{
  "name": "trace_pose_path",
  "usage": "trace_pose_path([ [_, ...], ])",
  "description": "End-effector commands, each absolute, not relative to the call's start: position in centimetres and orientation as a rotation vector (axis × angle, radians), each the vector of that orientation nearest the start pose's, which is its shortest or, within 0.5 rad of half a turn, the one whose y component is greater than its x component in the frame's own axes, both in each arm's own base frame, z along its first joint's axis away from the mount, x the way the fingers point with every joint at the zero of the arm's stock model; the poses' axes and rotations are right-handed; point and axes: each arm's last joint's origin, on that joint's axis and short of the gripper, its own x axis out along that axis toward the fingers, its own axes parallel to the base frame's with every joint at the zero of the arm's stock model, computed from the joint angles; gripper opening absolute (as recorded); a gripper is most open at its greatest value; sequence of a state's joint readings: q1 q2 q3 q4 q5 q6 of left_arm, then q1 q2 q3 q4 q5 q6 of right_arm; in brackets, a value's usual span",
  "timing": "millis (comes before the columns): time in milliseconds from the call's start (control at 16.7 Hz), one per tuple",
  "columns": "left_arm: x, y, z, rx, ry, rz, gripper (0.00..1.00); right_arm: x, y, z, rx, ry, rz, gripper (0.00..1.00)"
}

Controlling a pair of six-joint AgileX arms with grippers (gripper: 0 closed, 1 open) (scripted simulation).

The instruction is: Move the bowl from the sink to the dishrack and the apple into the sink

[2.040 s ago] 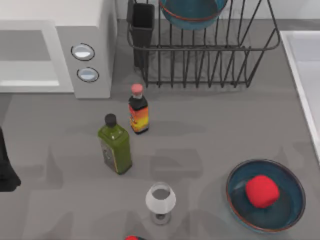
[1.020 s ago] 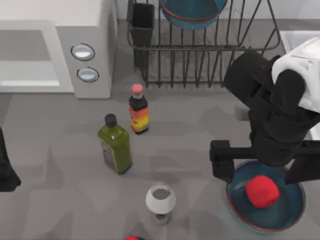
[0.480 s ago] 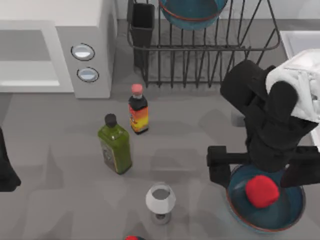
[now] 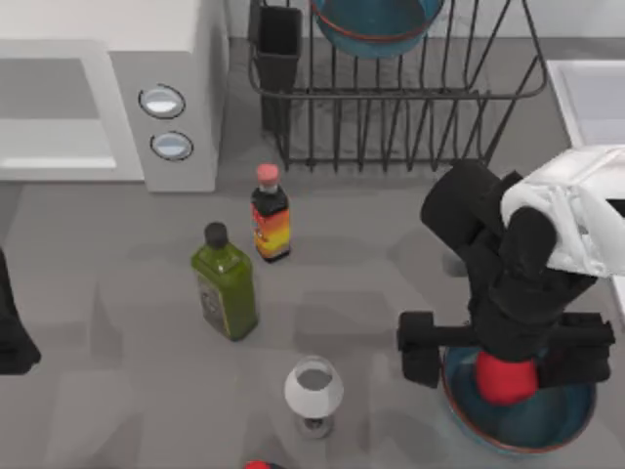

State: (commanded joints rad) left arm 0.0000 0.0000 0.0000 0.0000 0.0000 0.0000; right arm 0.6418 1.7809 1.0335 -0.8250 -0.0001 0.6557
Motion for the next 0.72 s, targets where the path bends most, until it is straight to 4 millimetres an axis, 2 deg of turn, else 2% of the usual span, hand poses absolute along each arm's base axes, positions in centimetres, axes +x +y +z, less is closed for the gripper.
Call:
trace_pose_path([
  [300, 10.6, -0.1, 16.0, 0.000, 0.000, 0.000, 1.00, 23.8, 18.0, 10.8, 0.008, 1.570, -0.008, 1.00],
  [540, 10.6, -0.1, 16.0, 0.000, 0.000, 0.000, 1.00, 23.8, 18.0, 10.7, 0.008, 1.571, -0.008, 1.00],
  [720, 10.6, -0.1, 16.0, 0.000, 0.000, 0.000, 1.00, 23.8, 18.0, 10.7, 0.008, 1.571, -0.008, 0.77],
])
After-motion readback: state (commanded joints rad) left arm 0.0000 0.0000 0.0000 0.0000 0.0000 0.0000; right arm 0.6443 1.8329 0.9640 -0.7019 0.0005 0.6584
